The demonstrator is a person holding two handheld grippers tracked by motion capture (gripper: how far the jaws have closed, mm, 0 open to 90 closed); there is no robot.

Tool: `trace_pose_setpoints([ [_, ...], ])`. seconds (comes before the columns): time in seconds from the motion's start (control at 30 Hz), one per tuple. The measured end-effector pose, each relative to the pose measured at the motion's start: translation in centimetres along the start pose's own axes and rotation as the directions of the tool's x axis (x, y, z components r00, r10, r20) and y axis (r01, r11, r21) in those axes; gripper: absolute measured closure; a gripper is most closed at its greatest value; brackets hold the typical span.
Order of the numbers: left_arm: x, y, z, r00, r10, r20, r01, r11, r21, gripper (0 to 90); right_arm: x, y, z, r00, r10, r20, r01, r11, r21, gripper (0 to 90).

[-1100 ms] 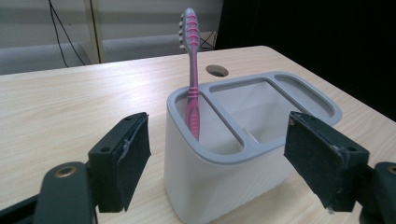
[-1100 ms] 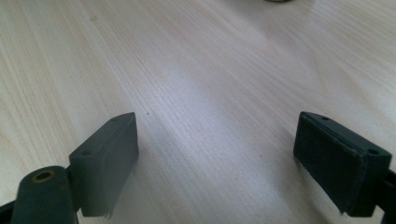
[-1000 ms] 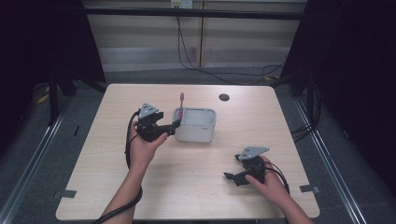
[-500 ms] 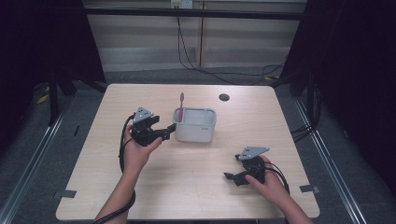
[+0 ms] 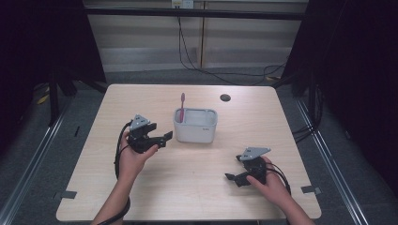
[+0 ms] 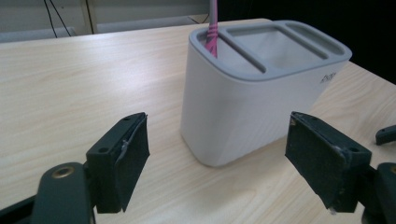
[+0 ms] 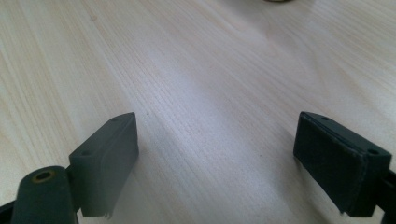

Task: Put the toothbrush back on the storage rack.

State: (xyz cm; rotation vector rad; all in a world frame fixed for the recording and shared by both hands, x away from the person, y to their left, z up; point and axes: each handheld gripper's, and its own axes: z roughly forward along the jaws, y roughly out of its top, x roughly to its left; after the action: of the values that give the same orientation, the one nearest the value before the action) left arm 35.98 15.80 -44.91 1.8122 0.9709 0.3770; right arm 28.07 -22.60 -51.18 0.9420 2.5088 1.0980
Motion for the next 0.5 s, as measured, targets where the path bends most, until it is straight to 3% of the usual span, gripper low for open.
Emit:
trace_pose_setpoints([
  [0.5, 1.3, -2.1, -1.0, 0.9999, 0.007, 0.009, -0.007, 0.9995, 0.031, 21.4, 0.0, 0.0, 0.0, 1.0, 0.002, 0.0, -0.002, 1.0, 0.0, 13.4],
])
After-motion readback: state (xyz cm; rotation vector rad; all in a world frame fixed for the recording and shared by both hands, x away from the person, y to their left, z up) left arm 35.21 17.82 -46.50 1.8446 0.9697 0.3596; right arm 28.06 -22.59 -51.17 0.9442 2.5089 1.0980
